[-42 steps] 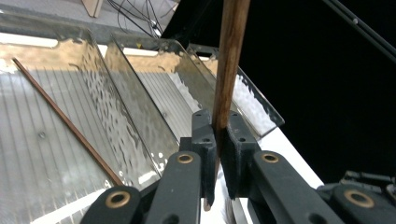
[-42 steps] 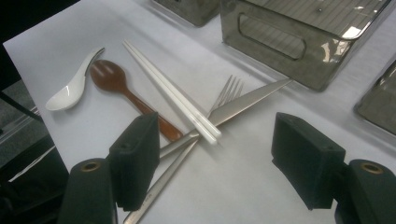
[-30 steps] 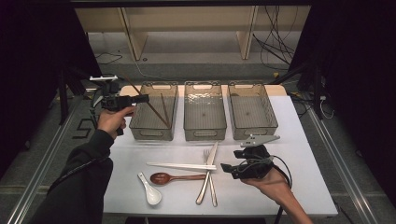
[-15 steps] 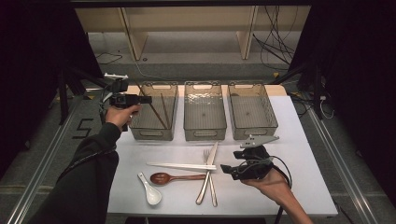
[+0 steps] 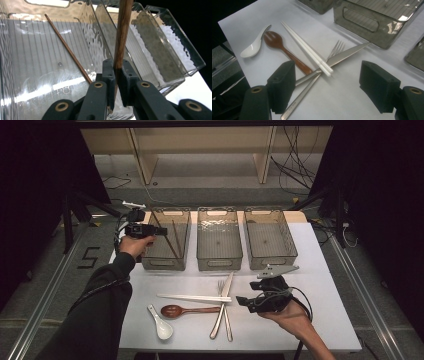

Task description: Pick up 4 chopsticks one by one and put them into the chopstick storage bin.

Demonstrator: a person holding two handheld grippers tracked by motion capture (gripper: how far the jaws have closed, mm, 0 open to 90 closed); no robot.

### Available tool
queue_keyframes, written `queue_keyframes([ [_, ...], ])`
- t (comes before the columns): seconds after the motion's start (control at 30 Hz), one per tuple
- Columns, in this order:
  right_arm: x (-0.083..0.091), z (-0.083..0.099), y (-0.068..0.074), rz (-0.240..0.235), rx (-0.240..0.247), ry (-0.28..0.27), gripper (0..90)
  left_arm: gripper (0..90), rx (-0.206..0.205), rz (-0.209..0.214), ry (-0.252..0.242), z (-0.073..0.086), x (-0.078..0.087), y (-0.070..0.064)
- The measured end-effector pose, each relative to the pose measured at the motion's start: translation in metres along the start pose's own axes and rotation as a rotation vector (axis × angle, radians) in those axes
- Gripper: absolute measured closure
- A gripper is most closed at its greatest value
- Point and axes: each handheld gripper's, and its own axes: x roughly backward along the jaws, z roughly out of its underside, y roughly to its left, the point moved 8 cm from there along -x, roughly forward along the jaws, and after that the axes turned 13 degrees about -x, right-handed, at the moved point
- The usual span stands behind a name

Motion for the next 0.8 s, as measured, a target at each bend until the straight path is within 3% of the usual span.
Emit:
queue_keyframes([
  [0.2, 0.000, 0.000, 0.000, 0.000, 0.002, 0.003, 30.4, 81.3, -0.023, -0.042, 0.036, 0.002, -0.006, 0.001],
  [0.3, -0.001, 0.001, 0.000, -0.002, 0.004, 0.008, 30.4, 76.5, -0.013, -0.052, 0.044, 0.002, -0.008, 0.002],
  [0.5, 0.000, 0.000, 0.000, -0.006, 0.002, 0.005, 30.4, 64.6, -0.041, -0.089, 0.049, 0.001, -0.010, 0.002],
  [0.67, 0.000, 0.000, 0.000, -0.008, 0.004, 0.004, 30.4, 61.2, -0.041, -0.074, 0.037, 0.001, -0.008, -0.002],
  [0.8, 0.000, 0.000, 0.000, -0.009, 0.003, 0.005, 30.4, 51.8, -0.102, -0.044, 0.020, 0.000, -0.001, -0.015],
])
